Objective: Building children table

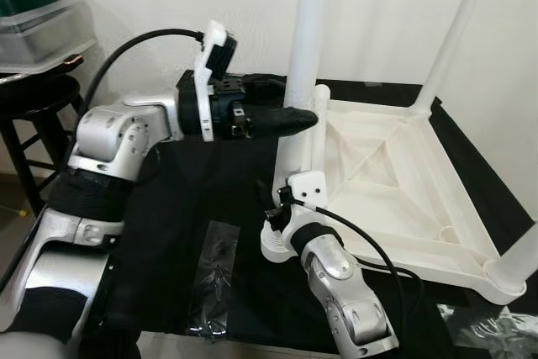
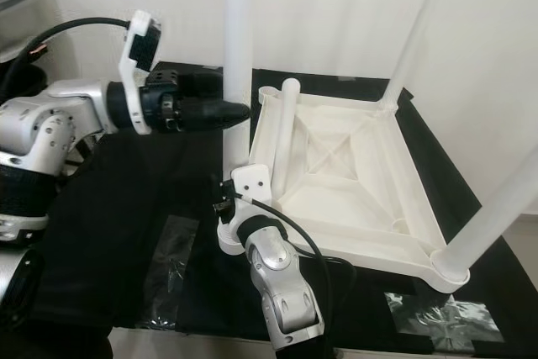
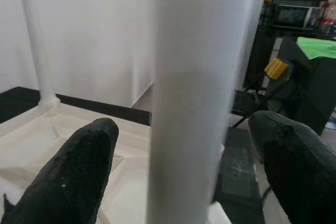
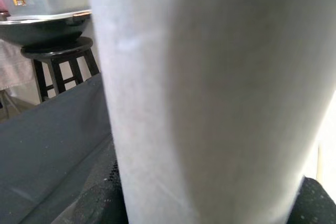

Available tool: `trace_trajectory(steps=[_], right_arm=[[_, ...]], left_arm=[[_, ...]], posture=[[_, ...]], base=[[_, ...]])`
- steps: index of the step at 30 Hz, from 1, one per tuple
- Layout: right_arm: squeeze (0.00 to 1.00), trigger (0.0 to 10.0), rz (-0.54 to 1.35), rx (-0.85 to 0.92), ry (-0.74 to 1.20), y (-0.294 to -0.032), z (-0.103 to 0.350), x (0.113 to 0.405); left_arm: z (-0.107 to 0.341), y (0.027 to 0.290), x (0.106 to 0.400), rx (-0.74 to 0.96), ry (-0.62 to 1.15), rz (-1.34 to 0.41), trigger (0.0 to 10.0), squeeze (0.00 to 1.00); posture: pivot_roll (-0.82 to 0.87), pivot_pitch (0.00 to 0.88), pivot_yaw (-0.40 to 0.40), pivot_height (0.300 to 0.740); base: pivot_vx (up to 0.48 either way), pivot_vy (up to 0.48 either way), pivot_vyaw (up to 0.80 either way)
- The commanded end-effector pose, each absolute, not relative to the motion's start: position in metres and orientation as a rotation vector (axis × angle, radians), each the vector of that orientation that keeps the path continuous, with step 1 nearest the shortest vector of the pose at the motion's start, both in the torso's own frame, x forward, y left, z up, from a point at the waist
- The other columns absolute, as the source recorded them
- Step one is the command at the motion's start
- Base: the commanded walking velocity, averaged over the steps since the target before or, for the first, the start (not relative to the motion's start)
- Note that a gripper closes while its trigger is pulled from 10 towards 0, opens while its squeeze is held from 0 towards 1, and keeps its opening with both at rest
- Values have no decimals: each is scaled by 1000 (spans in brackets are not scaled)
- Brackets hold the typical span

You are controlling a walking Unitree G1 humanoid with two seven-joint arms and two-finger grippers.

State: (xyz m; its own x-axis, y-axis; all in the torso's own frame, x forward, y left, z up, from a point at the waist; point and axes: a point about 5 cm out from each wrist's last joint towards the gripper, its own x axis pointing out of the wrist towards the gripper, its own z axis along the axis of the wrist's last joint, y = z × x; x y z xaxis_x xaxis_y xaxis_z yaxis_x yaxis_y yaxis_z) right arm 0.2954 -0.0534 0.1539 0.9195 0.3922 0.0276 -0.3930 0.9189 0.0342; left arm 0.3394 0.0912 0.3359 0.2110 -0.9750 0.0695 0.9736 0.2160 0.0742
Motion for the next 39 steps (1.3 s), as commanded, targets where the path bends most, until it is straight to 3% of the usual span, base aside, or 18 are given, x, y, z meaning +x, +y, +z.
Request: trace_trajectory(steps=[1,2,3,16,17,18,23,27,29,30,31,39], right_arm=[[0,10000,429,74,119,-46,125,289],[0,10000,430,74,118,-46,125,290],[0,10000,430,73,117,-46,125,290],[0,10000,452,77,109,-45,125,292],[0,10000,532,84,57,-46,135,295],[1000,10000,617,109,15,-48,145,297],[1000,10000,888,148,-111,-68,182,302],[1000,10000,1082,-63,-158,-107,206,313],[1000,10000,1103,-100,-153,-113,208,315],[220,10000,1137,-133,-135,-119,210,317],[0,10000,1180,-170,-110,-125,211,318],[0,10000,1333,-202,-31,-136,215,330]], left_arm=[[334,86,341,40,-93,-1356,10000,0],[334,84,342,47,-89,-1362,10000,0],[333,83,342,49,-83,-1373,0,0],[327,86,336,76,-45,-1424,0,0],[327,87,335,79,-42,-1428,0,0],[327,87,335,80,-41,-1431,0,0],[328,87,333,86,-40,-1445,0,0],[328,87,330,87,-40,-1462,0,0],[328,86,330,88,-40,-1463,0,0],[328,86,329,87,-39,-1466,0,0],[327,85,329,88,-37,-1472,0,0],[326,82,326,90,-28,-1492,0,0]], posture=[[59,21,-26,740],[59,19,-24,740],[60,18,-25,740],[63,4,-32,740],[66,0,-33,740],[65,0,-32,740],[60,0,-29,740],[59,0,-27,740],[59,0,-27,740],[59,0,-26,740],[59,0,-25,740],[64,0,-20,740]], base=[[0,0,0],[0,0,0],[0,0,0],[0,0,0],[0,0,0],[0,0,0],[0,0,0],[0,0,0],[0,0,0],[0,0,0],[0,0,0],[0,0,0]])
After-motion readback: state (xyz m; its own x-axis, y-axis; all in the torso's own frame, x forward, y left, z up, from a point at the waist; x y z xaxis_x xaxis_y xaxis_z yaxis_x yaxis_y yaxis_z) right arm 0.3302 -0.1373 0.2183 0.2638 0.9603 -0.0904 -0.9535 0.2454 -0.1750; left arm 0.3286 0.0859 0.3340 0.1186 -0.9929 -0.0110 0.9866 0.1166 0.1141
